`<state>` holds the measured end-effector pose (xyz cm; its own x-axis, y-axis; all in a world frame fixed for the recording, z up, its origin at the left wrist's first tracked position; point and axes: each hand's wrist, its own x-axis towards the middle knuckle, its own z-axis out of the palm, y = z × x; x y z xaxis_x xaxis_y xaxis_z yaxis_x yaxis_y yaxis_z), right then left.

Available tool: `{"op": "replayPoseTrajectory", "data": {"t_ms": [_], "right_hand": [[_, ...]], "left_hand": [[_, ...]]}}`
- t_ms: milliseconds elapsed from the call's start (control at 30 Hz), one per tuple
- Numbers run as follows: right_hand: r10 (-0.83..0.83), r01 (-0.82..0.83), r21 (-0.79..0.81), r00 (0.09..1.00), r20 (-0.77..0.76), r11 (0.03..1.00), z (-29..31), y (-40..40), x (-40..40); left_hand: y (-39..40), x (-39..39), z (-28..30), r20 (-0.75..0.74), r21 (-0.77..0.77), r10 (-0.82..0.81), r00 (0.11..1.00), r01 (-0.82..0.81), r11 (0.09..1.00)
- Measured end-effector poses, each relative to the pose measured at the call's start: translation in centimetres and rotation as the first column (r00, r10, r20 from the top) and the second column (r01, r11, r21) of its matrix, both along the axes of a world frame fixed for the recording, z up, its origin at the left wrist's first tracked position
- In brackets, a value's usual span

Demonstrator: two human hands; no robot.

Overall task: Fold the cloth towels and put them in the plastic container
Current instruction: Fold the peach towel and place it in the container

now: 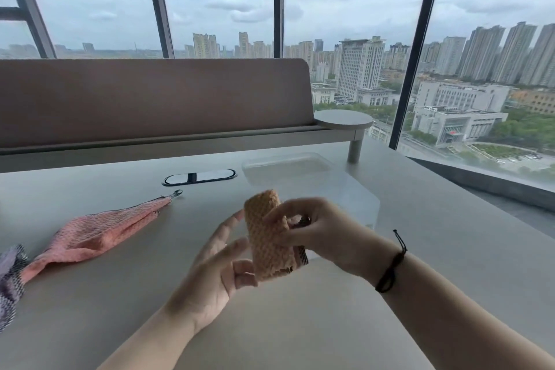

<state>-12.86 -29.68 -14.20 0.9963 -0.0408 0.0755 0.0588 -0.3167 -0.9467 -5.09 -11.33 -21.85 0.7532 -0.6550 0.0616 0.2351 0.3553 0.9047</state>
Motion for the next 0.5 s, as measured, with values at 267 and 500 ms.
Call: {"op": "replayPoseTrajectory", "data": {"t_ms": [267,500], "right_hand": [[-0.11,0.135,0.142,0.979,-0.171,0.981,1.6,-4.8,7.9],[-0.001,-0.013,-0.028,0.897,-0.443,1.0,-1.0,-4.8,10.8]], "left_hand": [[0.1,0.8,0.1,-0.149,-0.075,0.056,0.987,-0.068,0.995],[0.3,1.4,0.1,-0.17,-0.098,0.007,0.985,-0.024,0.995]]}}
